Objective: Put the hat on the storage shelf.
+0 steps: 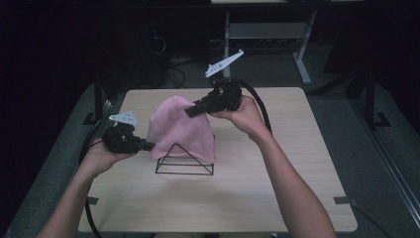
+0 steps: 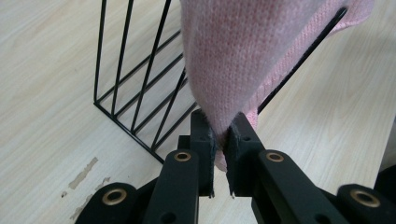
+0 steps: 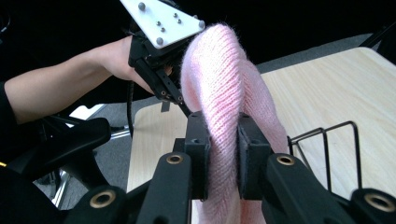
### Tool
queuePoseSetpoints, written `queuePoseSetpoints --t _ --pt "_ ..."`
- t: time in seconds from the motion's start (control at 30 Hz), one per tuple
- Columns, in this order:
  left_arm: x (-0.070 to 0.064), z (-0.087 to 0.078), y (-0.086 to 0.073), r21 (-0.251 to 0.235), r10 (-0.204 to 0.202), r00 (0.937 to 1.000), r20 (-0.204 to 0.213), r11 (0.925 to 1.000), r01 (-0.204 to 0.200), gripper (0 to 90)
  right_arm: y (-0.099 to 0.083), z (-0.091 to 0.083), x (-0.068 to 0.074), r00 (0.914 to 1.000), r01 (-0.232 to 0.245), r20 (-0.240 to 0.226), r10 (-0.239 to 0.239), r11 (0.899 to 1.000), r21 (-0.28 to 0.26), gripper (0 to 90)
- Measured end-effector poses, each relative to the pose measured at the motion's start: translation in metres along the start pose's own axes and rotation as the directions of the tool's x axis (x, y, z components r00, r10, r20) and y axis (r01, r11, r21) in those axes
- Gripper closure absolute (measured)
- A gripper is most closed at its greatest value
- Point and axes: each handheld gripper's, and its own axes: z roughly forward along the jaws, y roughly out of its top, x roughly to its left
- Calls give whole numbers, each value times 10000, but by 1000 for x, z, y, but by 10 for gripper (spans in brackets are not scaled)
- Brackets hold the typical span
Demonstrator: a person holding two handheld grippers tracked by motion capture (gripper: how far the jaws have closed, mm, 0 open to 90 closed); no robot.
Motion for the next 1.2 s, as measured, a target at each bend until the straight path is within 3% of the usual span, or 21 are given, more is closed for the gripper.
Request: queuePoseSetpoints --t 0.2,0.3,0.7,1.2 --pt "-1 7 -6 212 -64 10000 -52 9998 65 829 -6 7 -2 9999 -36 -146 39 9998 196 750" --pt "-1 10 -9 389 -42 10000 -88 9992 46 829 -7 12 -1 9999 38 -124 -31 9985 552 745" --pt "0 22 -19 776 65 9996 -273 9970 -44 828 -21 26 -6 9989 -281 -363 313 9961 838 729" --pt "1 43 -29 1454 182 9993 -341 9893 -131 828 -42 43 -6 9961 -510 -647 606 9887 1411 692"
